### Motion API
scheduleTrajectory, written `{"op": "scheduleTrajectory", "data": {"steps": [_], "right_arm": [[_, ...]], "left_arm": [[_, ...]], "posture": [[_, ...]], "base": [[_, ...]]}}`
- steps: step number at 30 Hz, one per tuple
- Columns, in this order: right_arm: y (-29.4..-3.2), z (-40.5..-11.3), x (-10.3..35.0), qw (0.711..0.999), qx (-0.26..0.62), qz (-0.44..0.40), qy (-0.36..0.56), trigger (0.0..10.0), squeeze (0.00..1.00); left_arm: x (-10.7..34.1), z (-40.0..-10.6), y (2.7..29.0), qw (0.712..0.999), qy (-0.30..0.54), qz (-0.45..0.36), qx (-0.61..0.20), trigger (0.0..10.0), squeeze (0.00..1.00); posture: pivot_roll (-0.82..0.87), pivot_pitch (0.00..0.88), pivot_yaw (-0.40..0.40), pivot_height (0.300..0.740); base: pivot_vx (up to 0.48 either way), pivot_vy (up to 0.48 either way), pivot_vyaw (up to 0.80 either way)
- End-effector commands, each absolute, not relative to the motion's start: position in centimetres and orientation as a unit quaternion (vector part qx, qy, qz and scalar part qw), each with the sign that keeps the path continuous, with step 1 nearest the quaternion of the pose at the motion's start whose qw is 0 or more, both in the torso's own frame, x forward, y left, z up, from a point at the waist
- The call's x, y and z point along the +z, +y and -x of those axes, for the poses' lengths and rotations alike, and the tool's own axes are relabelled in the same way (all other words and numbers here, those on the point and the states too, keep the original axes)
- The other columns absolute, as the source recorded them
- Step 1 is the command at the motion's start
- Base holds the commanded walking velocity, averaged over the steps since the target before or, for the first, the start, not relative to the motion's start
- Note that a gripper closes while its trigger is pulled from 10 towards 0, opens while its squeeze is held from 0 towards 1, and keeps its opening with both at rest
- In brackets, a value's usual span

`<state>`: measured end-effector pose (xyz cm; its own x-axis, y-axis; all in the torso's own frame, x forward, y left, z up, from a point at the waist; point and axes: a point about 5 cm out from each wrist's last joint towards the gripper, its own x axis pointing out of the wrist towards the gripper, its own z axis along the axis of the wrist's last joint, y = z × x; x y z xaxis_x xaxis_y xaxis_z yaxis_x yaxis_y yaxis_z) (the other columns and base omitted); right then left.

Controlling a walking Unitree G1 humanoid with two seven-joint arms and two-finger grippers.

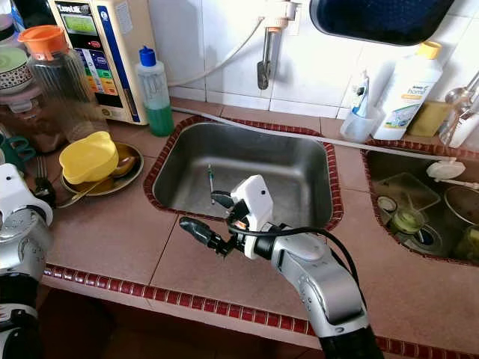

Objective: Kitchen organization

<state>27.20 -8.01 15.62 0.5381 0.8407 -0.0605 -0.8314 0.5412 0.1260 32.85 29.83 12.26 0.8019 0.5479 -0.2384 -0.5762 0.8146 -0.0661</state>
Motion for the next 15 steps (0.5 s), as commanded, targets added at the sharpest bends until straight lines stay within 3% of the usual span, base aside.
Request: {"op": "scheduleTrajectory", "data": {"steps": [1,10,11,13,14,15], "right_arm": [[-7.9,-27.0,15.8,0.875,0.479,-0.038,0.055,10.0,0.0],[-8.0,-27.1,15.8,0.876,0.478,-0.037,0.055,10.0,0.0],[-8.0,-27.1,15.8,0.876,0.478,-0.037,0.055,10.0,0.0],[-8.0,-27.1,15.8,0.876,0.478,-0.037,0.055,10.0,0.0],[-8.0,-27.1,15.8,0.876,0.478,-0.037,0.055,10.0,0.0],[-8.0,-27.1,15.8,0.876,0.478,-0.037,0.055,10.0,0.0]], "left_arm": [[11.6,-32.5,30.1,0.945,0.124,0.069,0.296,10.0,0.0],[10.6,-32.7,29.2,0.944,0.157,0.081,0.277,10.0,0.0],[10.6,-32.7,29.2,0.944,0.158,0.082,0.276,9.0,0.0],[10.5,-32.7,29.2,0.944,0.16,0.09,0.276,9.0,0.0],[10.4,-32.6,29.2,0.942,0.162,0.096,0.277,3.8,0.0],[10.3,-32.6,29.2,0.941,0.163,0.104,0.279,2.1,0.0]], "posture": [[0.08,0.039,0.014,0.74],[0.07,0.038,0.015,0.74],[0.07,0.037,0.016,0.74],[0.07,0.036,0.017,0.74],[0.07,0.036,0.017,0.74],[0.07,0.036,0.017,0.74]], "base": [[0.0,0.0,0.0],[0.0,0.0,0.0],[0.0,0.0,0.0],[0.0,0.0,0.0],[0.0,0.0,0.0],[0.0,0.0,0.0]]}}
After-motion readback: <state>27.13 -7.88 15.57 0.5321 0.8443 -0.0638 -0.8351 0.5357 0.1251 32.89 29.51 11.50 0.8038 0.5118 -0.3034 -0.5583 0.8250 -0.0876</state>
